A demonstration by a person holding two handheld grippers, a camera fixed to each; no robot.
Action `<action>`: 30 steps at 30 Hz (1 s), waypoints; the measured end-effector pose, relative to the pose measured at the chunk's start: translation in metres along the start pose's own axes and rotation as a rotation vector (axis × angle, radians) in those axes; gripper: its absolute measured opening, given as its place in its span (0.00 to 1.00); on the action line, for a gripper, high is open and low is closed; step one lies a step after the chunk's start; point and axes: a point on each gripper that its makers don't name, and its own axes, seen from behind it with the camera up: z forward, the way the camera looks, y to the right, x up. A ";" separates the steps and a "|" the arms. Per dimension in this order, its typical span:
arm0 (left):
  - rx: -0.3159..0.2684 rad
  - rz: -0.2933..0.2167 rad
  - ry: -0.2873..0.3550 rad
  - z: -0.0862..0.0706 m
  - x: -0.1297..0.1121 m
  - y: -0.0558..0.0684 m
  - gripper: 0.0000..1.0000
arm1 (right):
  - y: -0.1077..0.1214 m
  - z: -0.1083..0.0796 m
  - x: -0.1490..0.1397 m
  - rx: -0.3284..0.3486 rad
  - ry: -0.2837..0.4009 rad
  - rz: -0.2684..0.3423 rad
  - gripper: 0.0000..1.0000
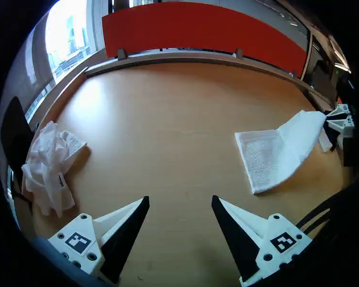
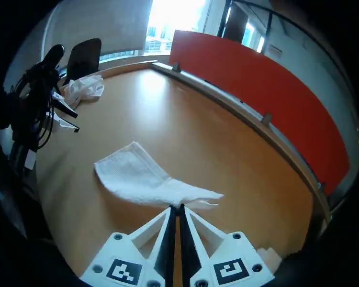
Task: Fold towel
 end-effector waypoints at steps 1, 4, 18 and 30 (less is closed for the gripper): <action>-0.001 -0.001 0.001 0.000 0.001 0.000 0.97 | 0.001 -0.002 0.003 -0.003 0.004 -0.004 0.05; -0.002 -0.004 0.003 0.000 0.002 0.001 0.97 | 0.004 -0.009 0.009 -0.010 0.013 -0.015 0.05; -0.002 -0.007 0.011 -0.004 0.005 0.004 0.97 | -0.005 -0.011 0.017 0.017 0.016 -0.066 0.05; -0.006 -0.016 0.031 -0.010 0.013 0.005 0.97 | -0.043 0.010 0.041 0.095 0.049 -0.092 0.05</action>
